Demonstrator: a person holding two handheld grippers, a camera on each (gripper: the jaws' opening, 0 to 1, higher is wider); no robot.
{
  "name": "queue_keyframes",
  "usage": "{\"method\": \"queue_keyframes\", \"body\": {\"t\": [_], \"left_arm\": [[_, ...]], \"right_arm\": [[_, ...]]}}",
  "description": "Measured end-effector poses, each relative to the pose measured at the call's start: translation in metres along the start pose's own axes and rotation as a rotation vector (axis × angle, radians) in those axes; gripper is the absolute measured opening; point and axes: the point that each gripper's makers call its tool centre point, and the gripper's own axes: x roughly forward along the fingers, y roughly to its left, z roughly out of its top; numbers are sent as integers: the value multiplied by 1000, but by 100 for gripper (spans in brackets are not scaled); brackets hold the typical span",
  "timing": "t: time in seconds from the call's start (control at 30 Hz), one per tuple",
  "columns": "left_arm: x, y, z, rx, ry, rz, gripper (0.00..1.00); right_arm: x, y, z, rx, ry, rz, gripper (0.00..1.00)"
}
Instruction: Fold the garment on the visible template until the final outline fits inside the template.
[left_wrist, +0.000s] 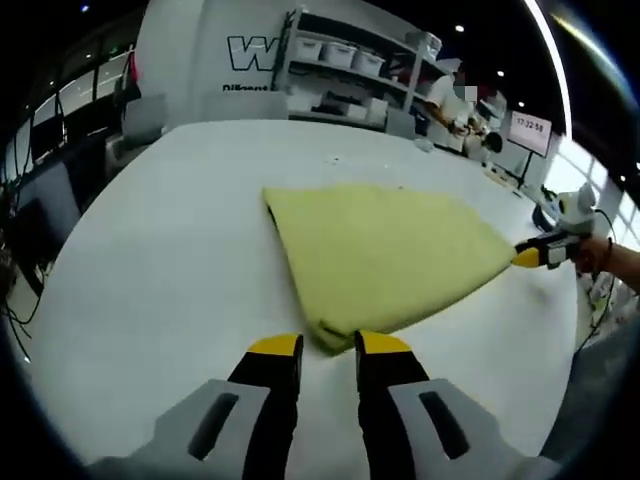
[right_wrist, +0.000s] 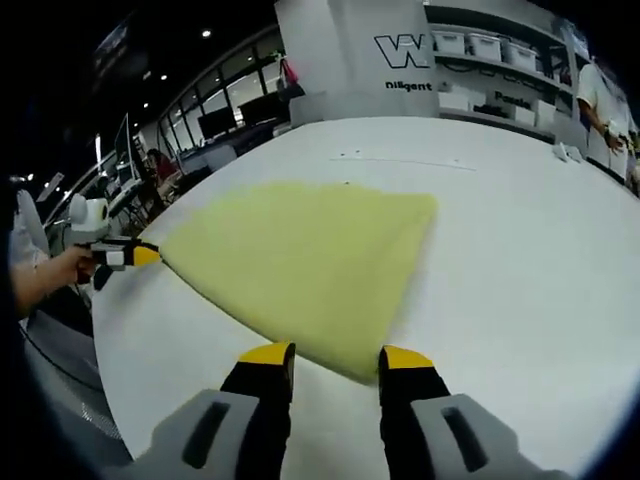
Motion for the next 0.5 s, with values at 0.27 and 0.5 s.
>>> {"method": "queue_keyframes", "body": {"t": [0.27,0.5], "left_arm": [[1,-2,-5,32,18,-11,1],[0,2,-4,47,17,-12,0]], "right_arm": [[0,-4,1,10,-5,-16,18],[0,-9,1,3,-1,-29,8]]}}
